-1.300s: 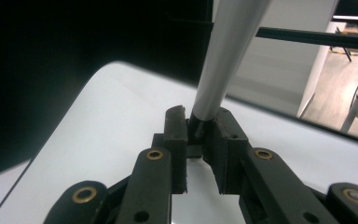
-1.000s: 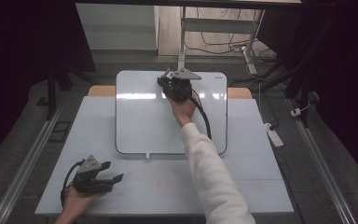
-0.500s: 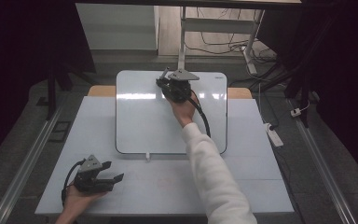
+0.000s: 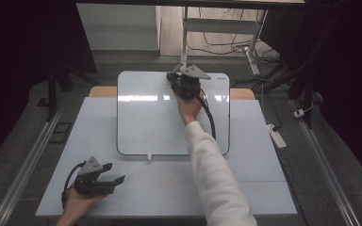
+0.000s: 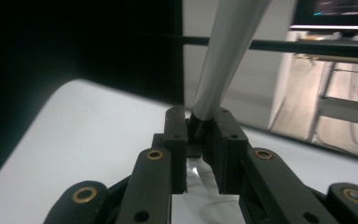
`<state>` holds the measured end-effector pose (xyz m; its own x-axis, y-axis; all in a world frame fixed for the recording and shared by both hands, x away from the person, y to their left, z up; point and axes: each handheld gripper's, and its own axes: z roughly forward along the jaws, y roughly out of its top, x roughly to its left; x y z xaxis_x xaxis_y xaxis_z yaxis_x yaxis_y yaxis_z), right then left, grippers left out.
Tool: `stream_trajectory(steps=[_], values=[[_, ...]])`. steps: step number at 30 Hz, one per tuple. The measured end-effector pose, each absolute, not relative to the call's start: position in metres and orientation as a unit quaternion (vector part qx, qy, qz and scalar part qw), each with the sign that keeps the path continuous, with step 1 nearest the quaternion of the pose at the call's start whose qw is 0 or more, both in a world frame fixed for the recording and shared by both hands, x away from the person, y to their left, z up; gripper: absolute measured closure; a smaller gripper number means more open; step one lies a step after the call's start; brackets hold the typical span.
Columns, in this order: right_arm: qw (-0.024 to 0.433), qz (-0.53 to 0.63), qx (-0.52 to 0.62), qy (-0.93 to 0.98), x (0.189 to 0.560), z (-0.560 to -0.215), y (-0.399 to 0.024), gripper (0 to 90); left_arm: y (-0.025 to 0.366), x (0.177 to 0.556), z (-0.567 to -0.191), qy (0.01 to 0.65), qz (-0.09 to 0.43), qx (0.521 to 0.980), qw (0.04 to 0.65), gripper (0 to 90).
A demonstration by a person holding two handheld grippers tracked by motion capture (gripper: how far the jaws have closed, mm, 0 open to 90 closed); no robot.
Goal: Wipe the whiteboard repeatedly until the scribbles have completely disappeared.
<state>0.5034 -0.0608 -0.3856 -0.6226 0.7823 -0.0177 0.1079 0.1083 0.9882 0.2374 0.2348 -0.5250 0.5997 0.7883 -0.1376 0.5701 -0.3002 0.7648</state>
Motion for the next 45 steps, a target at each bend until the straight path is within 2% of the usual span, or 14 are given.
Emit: stream_trajectory(steps=[3, 5, 9, 11, 18, 24, 27, 29, 32, 34, 38, 40, 43, 45], values=[[0.289, 0.577, 0.315, 0.696, 0.501, -0.386, -0.059, 77.0, 0.235, 0.238, -0.525, 0.427, 0.132, 0.796, 0.409, 27.4], [0.268, 0.573, 0.288, 0.719, 0.498, -0.390, -0.055, 77.0, 0.235, 0.238, -0.525, 0.428, 0.133, 0.795, 0.409, 27.4], [0.293, 0.564, 0.304, 0.710, 0.500, -0.386, -0.070, 77.0, 0.236, 0.237, -0.525, 0.429, 0.130, 0.794, 0.411, 27.4], [0.289, 0.575, 0.322, 0.694, 0.502, -0.384, -0.077, 77.0, 0.235, 0.238, -0.525, 0.429, 0.130, 0.794, 0.410, 27.4], [0.270, 0.565, 0.277, 0.729, 0.492, -0.395, -0.055, 77.0, 0.235, 0.237, -0.525, 0.430, 0.130, 0.793, 0.411, 27.4], [0.308, 0.564, 0.321, 0.696, 0.492, -0.391, -0.063, 77.0, 0.236, 0.239, -0.526, 0.432, 0.127, 0.792, 0.412, 27.4], [0.278, 0.563, 0.279, 0.726, 0.487, -0.398, -0.045, 77.0, 0.236, 0.239, -0.526, 0.430, 0.125, 0.793, 0.413, 27.4], [0.286, 0.555, 0.267, 0.734, 0.485, -0.399, -0.042, 77.0, 0.236, 0.239, -0.526, 0.431, 0.126, 0.792, 0.413, 27.4], [0.304, 0.558, 0.308, 0.708, 0.490, -0.393, -0.058, 77.0, 0.238, 0.238, -0.526, 0.432, 0.126, 0.791, 0.414, 27.4], [0.300, 0.566, 0.335, 0.691, 0.493, -0.391, -0.068, 77.0, 0.238, 0.238, -0.526, 0.433, 0.125, 0.791, 0.415, 27.4], [0.289, 0.561, 0.301, 0.715, 0.484, -0.397, -0.055, 77.0, 0.237, 0.240, -0.527, 0.432, 0.121, 0.792, 0.414, 27.4], [0.300, 0.548, 0.282, 0.728, 0.481, -0.398, -0.052, 77.0, 0.237, 0.240, -0.527, 0.433, 0.121, 0.792, 0.414, 27.3], [0.319, 0.551, 0.313, 0.705, 0.486, -0.395, -0.070, 77.0, 0.238, 0.238, -0.527, 0.434, 0.124, 0.790, 0.415, 27.4], [0.311, 0.567, 0.338, 0.684, 0.490, -0.394, -0.082, 77.0, 0.238, 0.239, -0.527, 0.434, 0.122, 0.790, 0.414, 27.4]])
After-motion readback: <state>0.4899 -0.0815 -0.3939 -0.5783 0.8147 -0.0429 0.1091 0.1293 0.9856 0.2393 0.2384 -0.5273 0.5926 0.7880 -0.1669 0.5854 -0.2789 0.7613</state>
